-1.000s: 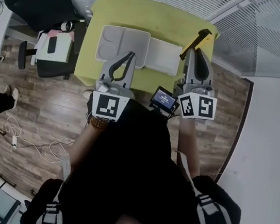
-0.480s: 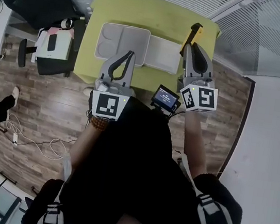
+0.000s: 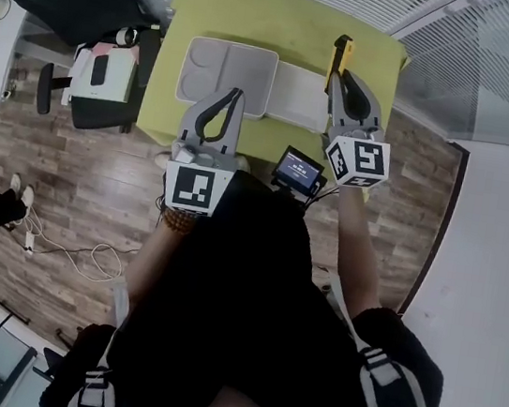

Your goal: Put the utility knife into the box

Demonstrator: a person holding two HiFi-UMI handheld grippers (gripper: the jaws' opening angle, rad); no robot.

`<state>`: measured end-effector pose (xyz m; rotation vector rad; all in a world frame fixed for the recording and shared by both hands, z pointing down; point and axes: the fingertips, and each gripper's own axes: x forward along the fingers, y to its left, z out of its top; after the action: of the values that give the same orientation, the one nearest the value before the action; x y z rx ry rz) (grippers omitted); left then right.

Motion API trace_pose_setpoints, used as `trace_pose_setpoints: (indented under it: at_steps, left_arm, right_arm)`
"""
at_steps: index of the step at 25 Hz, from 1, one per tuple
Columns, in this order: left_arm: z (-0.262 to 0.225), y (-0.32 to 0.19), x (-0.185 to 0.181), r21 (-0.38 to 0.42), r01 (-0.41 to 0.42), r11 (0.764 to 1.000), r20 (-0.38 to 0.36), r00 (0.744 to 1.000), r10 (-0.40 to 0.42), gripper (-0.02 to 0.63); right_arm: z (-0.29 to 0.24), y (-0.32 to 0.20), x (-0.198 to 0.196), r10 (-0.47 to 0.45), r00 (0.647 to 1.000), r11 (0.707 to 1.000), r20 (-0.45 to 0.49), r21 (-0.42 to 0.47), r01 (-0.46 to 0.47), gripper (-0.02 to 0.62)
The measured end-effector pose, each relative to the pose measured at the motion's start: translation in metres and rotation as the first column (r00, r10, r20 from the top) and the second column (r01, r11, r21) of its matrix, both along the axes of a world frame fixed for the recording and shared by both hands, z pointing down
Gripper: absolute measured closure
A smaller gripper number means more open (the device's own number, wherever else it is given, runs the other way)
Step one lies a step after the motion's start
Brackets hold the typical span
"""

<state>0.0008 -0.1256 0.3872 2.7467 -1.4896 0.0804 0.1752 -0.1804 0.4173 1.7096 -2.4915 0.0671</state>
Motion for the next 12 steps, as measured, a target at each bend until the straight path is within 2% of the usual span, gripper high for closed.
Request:
trace_pose_setpoints:
  at_steps: [12]
  left_arm:
    - [0.003, -0.004, -0.006, -0.009, 0.011, 1.0, 0.002, 1.0, -0.011, 0.588]
  right_arm:
    - [0.075, -0.013, -0.009, -0.033, 0.999, 0.986, -0.04, -0.166, 0.026, 0.551]
